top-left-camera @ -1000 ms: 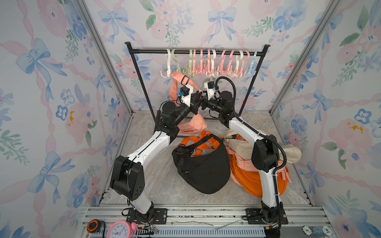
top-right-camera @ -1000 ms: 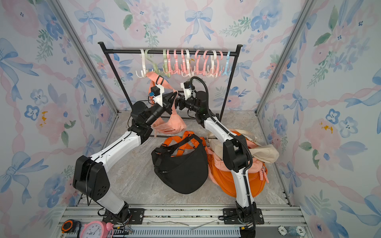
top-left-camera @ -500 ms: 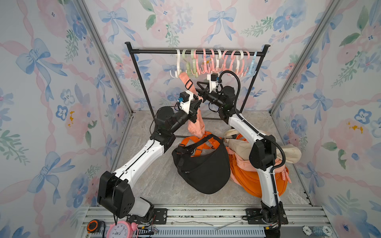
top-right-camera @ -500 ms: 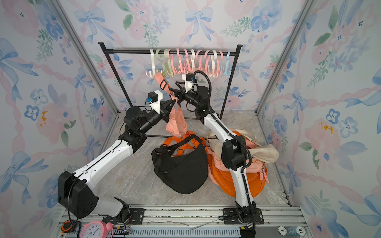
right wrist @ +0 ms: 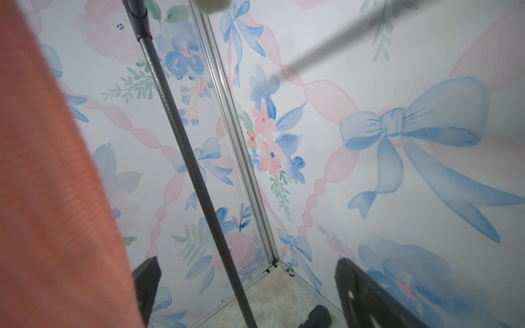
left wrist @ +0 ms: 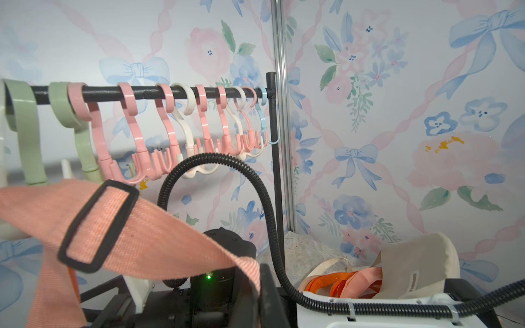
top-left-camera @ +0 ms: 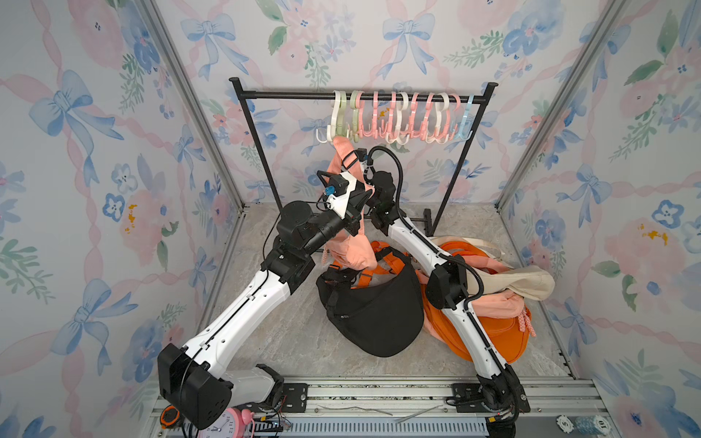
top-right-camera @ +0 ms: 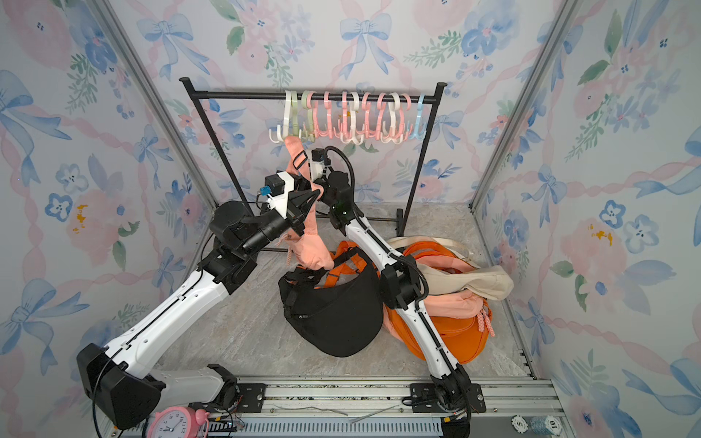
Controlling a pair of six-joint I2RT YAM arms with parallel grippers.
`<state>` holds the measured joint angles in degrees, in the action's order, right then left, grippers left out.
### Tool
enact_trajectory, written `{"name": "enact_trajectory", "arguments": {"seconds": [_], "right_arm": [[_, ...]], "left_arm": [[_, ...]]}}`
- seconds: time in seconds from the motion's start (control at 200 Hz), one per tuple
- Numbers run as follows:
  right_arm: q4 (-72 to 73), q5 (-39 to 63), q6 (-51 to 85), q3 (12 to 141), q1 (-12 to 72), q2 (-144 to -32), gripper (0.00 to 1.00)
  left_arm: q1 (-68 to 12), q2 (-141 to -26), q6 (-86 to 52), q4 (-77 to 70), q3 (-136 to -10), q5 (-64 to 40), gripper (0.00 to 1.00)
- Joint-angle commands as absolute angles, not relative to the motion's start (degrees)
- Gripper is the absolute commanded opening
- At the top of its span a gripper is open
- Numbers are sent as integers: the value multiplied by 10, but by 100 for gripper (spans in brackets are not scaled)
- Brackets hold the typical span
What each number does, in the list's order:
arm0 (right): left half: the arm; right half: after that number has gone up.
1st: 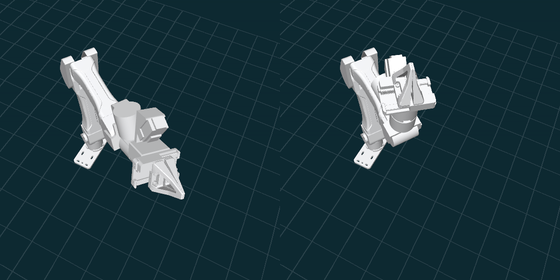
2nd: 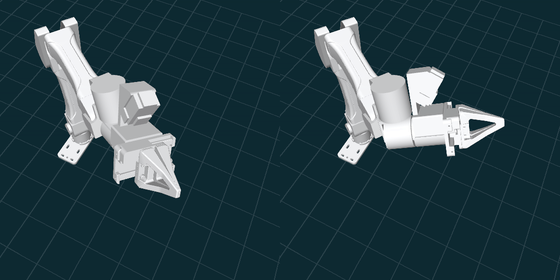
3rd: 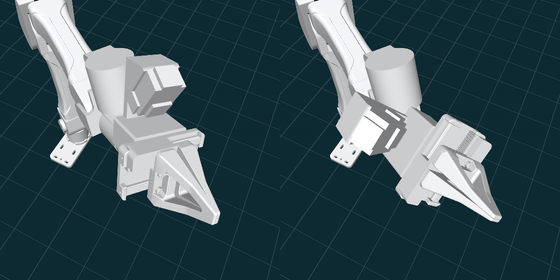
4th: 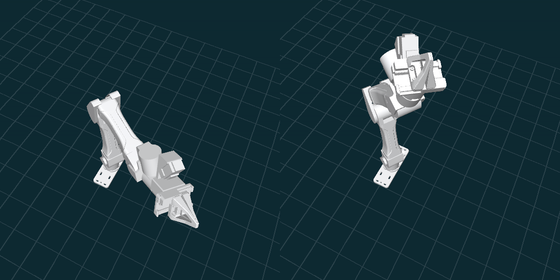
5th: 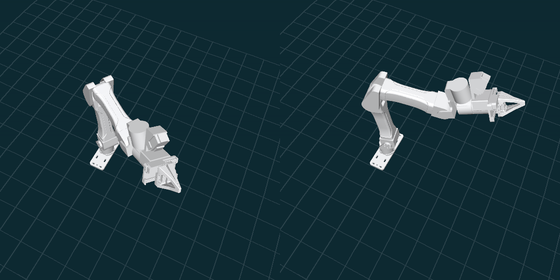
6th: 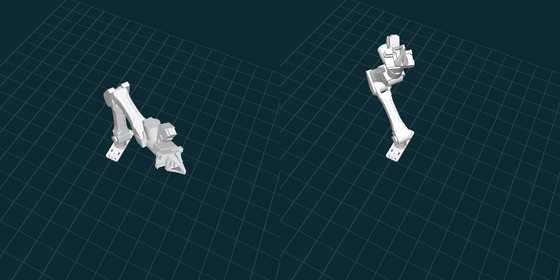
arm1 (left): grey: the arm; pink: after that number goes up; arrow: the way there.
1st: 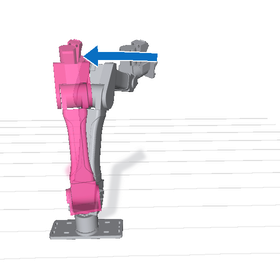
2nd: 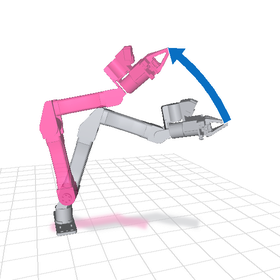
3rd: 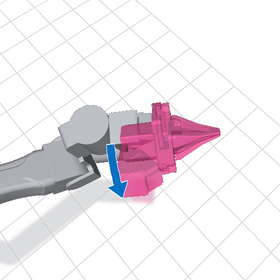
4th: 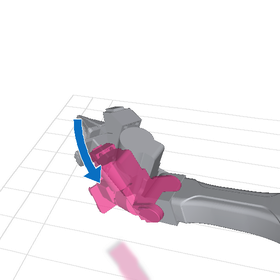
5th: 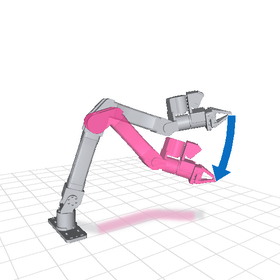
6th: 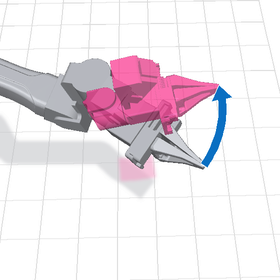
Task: Take the bag off the hook
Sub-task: Pick up the bag from the hook.
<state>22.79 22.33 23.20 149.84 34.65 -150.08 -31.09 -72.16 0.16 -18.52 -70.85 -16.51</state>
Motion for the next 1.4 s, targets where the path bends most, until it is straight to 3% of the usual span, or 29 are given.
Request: {"name": "enact_trajectory", "arguments": {"seconds": [0.0,0.4,1.075,1.395], "right_arm": [[249,208,248,1517,349,-1494,83],[322,202,275,1410,335,-1426,0],[389,230,255,1196,314,-1267,0],[386,236,238,1159,311,-1220,0]], "left_arm": [[-311,-702,18,-173,-695,-169,0],[-236,-664,-36,-176,-638,-173,0],[-135,-641,-70,-180,-606,-101,0],[-127,-701,-77,-178,-685,-72,0]]}}
